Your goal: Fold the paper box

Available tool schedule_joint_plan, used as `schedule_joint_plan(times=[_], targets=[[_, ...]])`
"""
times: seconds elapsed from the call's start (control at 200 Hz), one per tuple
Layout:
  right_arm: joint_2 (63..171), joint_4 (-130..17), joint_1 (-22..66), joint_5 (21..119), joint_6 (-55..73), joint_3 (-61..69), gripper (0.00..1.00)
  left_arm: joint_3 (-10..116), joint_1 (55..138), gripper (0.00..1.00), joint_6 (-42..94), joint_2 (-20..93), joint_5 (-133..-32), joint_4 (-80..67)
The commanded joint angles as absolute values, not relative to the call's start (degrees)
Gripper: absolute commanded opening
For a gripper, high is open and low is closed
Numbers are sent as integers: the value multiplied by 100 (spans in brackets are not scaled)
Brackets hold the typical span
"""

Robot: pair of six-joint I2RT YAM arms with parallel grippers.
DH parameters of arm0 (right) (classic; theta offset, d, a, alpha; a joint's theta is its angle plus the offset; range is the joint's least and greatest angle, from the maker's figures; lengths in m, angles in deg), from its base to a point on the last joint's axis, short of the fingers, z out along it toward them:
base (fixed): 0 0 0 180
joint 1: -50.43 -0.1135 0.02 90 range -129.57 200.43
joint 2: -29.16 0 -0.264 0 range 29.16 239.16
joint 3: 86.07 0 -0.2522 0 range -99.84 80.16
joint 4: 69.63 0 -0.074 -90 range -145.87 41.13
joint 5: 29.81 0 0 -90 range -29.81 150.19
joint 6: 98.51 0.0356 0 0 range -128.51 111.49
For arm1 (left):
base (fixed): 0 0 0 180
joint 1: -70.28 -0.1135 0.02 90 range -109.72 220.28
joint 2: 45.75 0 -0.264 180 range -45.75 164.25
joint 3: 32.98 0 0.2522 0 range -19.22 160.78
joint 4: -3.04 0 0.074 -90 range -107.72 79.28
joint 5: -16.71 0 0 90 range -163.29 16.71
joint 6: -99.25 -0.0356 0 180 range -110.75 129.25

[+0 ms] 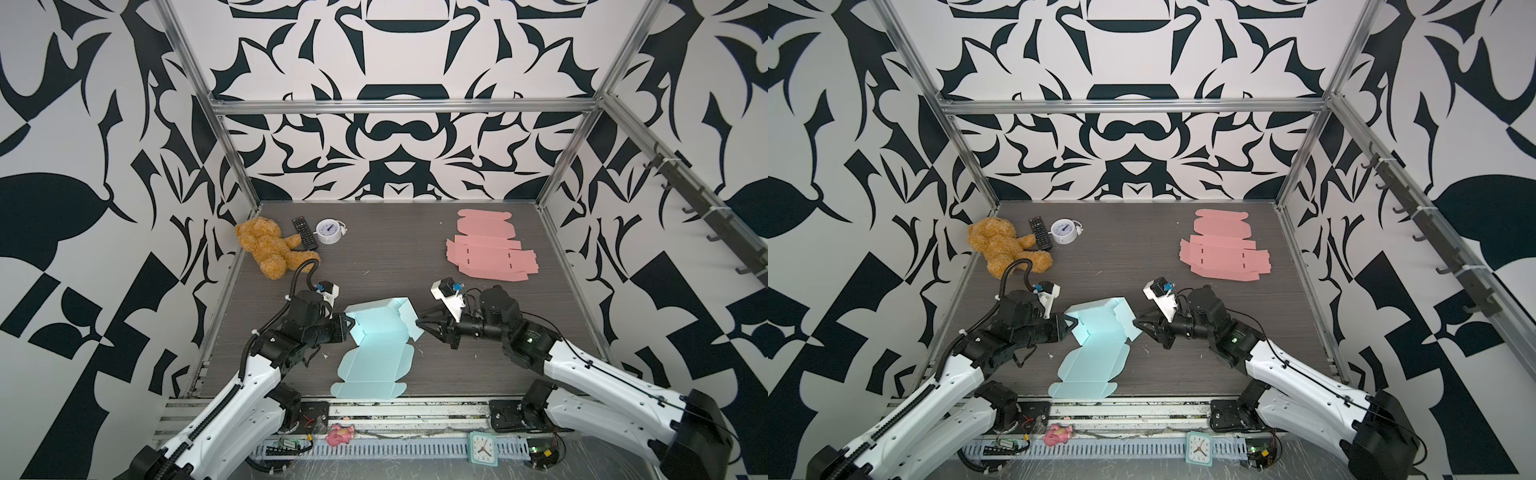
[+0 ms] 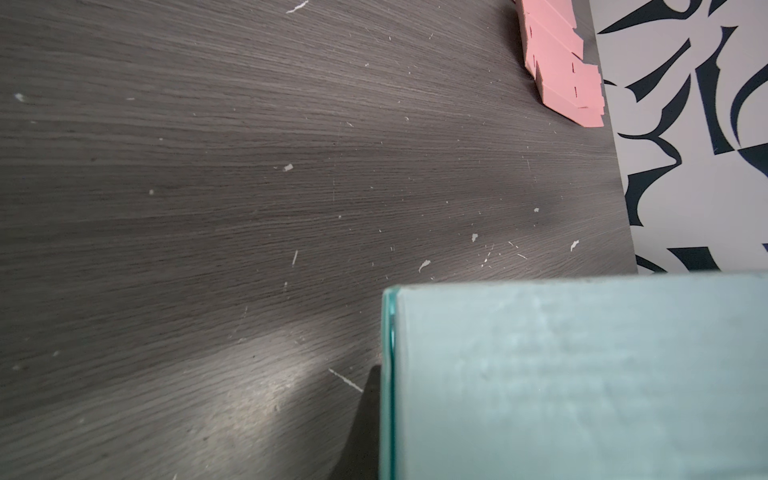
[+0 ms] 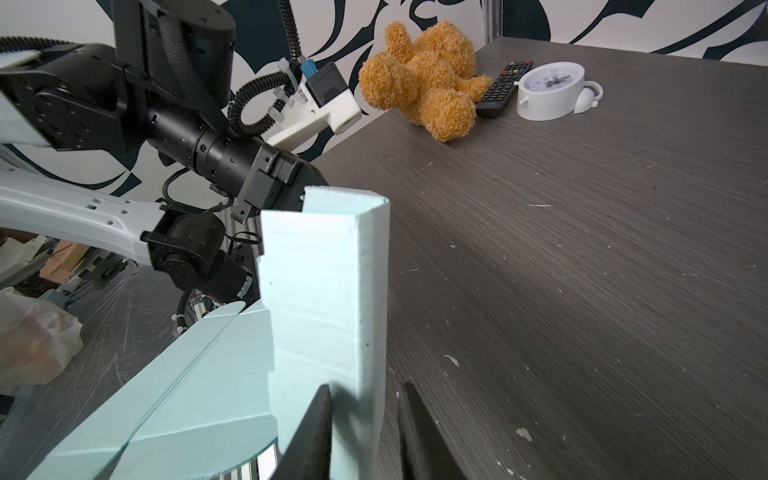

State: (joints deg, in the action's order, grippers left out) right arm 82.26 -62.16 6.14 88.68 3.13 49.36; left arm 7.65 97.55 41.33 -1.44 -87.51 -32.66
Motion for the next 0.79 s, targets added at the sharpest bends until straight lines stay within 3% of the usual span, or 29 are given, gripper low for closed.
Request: schedule_joint_plan(times=[0.0, 0.39, 0.79], targets=[[8311, -6516, 605, 8964, 314, 4664, 29, 856, 9742, 5, 4076, -127, -8965, -3065], [8623, -6343, 255, 8563, 177, 4422, 27, 821, 9741, 5, 4063, -1, -8873, -3034], [9225, -5340, -704, 6669, -3, 3746, 23, 742, 9738, 5, 4072, 48, -8367, -3128]])
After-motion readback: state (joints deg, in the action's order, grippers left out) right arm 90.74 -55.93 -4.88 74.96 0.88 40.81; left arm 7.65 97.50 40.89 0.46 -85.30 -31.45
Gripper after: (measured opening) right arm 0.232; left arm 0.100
